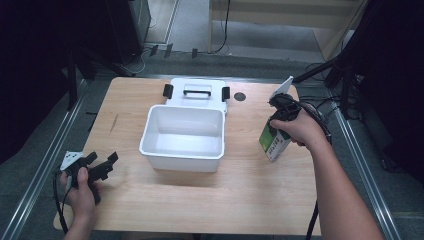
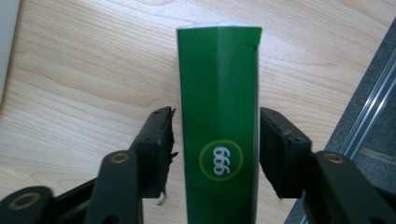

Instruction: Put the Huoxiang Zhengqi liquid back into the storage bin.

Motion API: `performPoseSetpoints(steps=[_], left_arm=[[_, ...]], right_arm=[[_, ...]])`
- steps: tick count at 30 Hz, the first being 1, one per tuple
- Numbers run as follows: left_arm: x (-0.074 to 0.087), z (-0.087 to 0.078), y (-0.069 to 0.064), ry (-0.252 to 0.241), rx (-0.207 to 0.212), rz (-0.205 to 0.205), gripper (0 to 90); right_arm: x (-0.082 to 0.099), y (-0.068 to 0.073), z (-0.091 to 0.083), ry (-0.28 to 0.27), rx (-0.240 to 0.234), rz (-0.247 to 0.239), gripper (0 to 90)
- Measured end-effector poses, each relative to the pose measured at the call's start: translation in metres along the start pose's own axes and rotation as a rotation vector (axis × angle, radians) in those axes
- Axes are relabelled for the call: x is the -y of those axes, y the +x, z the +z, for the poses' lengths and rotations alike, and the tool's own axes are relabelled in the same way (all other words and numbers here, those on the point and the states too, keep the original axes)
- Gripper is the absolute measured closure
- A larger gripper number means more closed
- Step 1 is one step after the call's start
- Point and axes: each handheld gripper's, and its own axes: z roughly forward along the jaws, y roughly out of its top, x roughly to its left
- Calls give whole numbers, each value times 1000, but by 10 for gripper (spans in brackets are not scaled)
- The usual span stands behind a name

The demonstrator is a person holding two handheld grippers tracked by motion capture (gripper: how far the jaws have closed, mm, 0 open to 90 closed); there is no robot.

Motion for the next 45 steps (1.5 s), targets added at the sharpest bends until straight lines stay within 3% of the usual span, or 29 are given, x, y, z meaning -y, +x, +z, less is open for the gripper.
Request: performPoseSetpoints(steps=[4,10,14,15,16,17,19,20,21,22,23,24,26,31,32,33,35,37,45], left_arm=[[0,0,0,0,0,0,148],[0,0,0,1,1,1,148],[0,0,0,-1,-1,2,148],[0,0,0,-1,-1,2,148],[0,0,0,0,0,2,148],[0,0,0,-1,-2,2,148],[0,0,0,-1,-2,2,148],[0,0,0,-1,-2,2,148],[0,0,0,-2,-2,3,148],[0,0,0,-2,-2,5,148],[0,0,0,-2,-2,5,148],[0,0,-1,-5,-2,1,148],[0,0,-1,-5,-2,1,148],[0,0,0,-3,1,2,148],[0,0,0,-3,1,2,148],[0,0,-1,-4,3,3,148],[0,0,-1,-4,3,7,151],[0,0,-1,-3,2,8,151],[0,0,-1,1,1,12,151]], right_arm=[[-2,-1,1,-5,-30,-7,618],[2,-1,-4,-22,-40,-74,644],[7,7,-18,-64,-44,-208,647],[7,7,-18,-64,-44,-208,647],[10,14,-26,-80,-45,-280,647],[11,17,-29,-81,-43,-301,647],[13,26,-37,-97,-35,-392,646],[13,26,-37,-97,-35,-392,646],[16,35,-44,-122,-32,-464,645],[17,39,-48,-132,-30,-502,645],[17,39,-48,-132,-30,-502,645],[19,47,-56,-154,-36,-560,645],[20,50,-60,-161,-42,-581,645],[22,70,-86,-194,-110,-716,646],[22,70,-86,-194,-110,-716,646],[23,75,-93,-205,-129,-764,646],[24,79,-99,-212,-128,-807,646],[23,82,-106,-216,-101,-843,646],[18,86,-129,-233,-52,-864,647]])
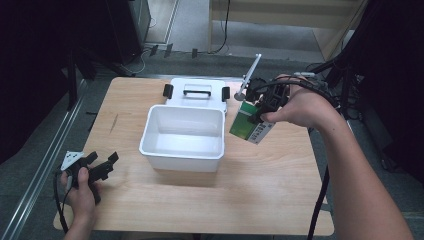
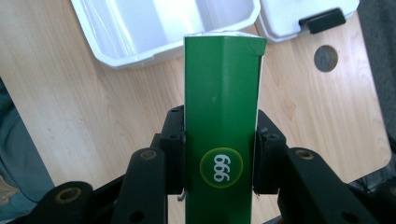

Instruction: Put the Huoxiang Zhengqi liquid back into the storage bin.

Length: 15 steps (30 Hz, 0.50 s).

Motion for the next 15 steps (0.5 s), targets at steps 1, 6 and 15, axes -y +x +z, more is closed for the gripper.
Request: performPoseSetpoints(steps=[1,6,15], left_arm=[[0,0,0,1,0,4,151],[0,0,0,0,1,2,151],[0,0,0,1,2,2,151]], right_arm=[[-5,1,-4,-8,2,-22,647],[-19,6,-10,-21,1,-49,647],[-47,14,-17,-44,-7,-110,646]])
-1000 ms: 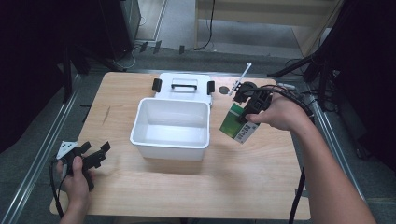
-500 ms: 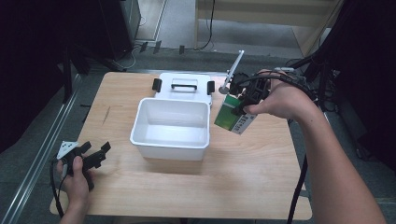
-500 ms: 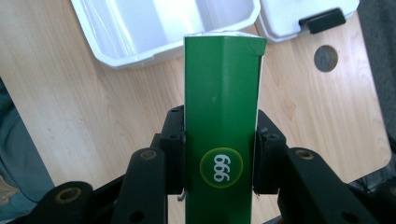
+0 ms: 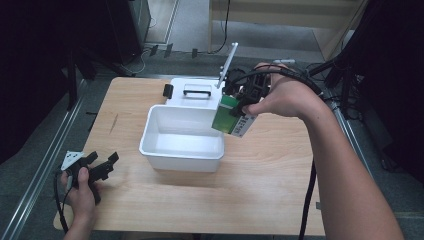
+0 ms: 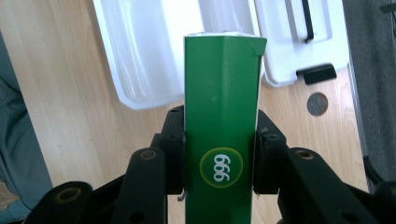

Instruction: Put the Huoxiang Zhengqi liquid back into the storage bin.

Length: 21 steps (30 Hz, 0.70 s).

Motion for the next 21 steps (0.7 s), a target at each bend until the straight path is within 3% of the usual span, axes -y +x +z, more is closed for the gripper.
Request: performPoseSetpoints(steps=[15,20,21], left_arm=[[0,0,0,2,1,1,151],[0,0,0,-2,3,-3,151],[0,0,0,-2,3,-3,151]], right_arm=[[-41,7,10,-54,-31,-91,646],[-50,11,25,-60,-44,-185,646],[-50,11,25,-60,-44,-185,646]])
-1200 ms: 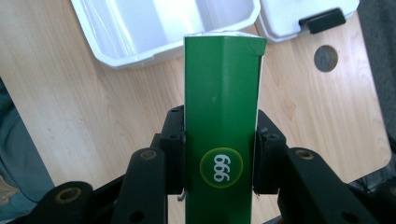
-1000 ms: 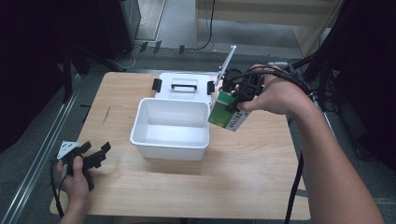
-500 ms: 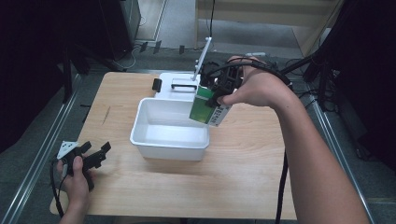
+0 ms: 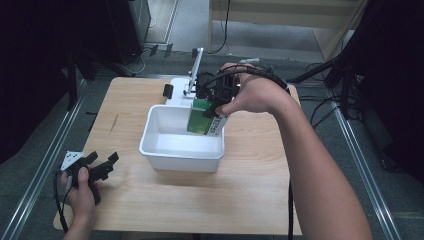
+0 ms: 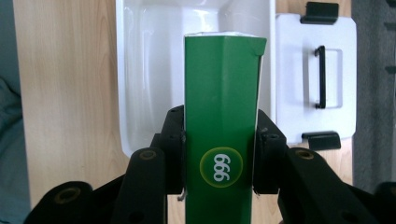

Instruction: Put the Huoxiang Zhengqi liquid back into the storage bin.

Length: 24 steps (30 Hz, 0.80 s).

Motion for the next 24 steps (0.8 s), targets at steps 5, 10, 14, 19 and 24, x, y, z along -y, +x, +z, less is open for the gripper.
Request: performPoseSetpoints(steps=[5,10,14,19,24], left_arm=[[0,0,0,-1,2,-1,151],[0,0,0,-4,2,-5,151],[0,0,0,-1,3,0,151],[0,0,0,0,3,-1,151],[0,0,1,0,4,-3,151]], right_arm=[[-2,1,18,27,-8,-57,645],[0,-1,33,60,-8,-68,645],[3,-4,44,58,-19,-68,645],[5,-5,58,57,-38,-64,645],[5,-5,71,70,-52,-71,645]])
